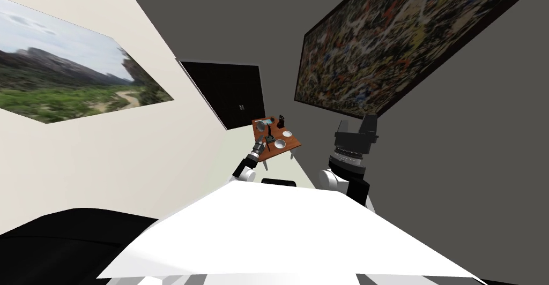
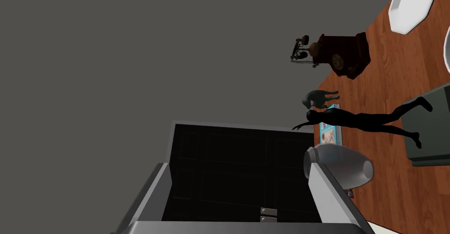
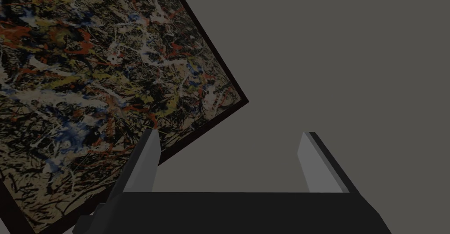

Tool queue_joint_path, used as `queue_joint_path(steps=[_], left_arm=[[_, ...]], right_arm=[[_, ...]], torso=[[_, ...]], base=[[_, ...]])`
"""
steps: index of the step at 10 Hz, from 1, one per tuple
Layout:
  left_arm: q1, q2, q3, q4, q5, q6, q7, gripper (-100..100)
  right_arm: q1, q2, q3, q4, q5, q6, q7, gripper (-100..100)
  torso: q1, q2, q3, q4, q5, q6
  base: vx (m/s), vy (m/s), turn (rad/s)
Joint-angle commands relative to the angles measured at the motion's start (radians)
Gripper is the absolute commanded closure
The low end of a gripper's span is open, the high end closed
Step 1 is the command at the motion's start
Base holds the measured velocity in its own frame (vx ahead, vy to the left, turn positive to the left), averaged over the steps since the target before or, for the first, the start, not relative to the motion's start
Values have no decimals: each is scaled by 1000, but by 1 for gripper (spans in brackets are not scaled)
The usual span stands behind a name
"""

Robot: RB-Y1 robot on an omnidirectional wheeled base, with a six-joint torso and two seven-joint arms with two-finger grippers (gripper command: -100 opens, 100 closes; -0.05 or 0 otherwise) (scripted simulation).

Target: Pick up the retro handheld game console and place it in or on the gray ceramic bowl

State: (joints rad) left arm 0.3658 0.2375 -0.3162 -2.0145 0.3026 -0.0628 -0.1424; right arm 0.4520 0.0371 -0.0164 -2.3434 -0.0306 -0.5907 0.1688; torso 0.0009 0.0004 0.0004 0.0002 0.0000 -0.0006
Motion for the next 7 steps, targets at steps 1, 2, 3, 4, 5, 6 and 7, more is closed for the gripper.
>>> queue_joint_path(steps=[1,2,3,4,5,6,7], left_arm=[[0,0,0,0,0,0,0,-100],[0,0,0,0,0,0,0,-100],[0,0,0,0,0,0,0,-100],[-4,-2,0,32,17,26,-19,-100],[-6,-3,1,48,25,37,-28,-100],[-10,-3,1,67,35,51,-38,-100],[-14,-4,2,89,45,66,-50,-100]], right_arm=[[0,0,0,0,0,0,0,0],[0,0,0,0,0,0,0,0],[0,0,0,0,0,0,0,0],[0,0,0,0,0,0,0,0],[0,0,0,0,0,0,0,0],[0,0,0,0,0,0,0,0],[0,0,0,0,0,0,0,0]], torso=[[0,0,0,0,0,0],[0,0,0,0,0,0],[1,0,0,0,0,0],[0,0,0,0,0,0],[-1,2,1,0,0,0],[-2,3,2,1,0,0],[-1,3,1,1,0,0]], base=[[-5,-3,-15],[9,6,29],[0,0,0],[-34,-23,-113],[-45,-34,-178],[-37,-24,-126],[-17,-24,-124]])
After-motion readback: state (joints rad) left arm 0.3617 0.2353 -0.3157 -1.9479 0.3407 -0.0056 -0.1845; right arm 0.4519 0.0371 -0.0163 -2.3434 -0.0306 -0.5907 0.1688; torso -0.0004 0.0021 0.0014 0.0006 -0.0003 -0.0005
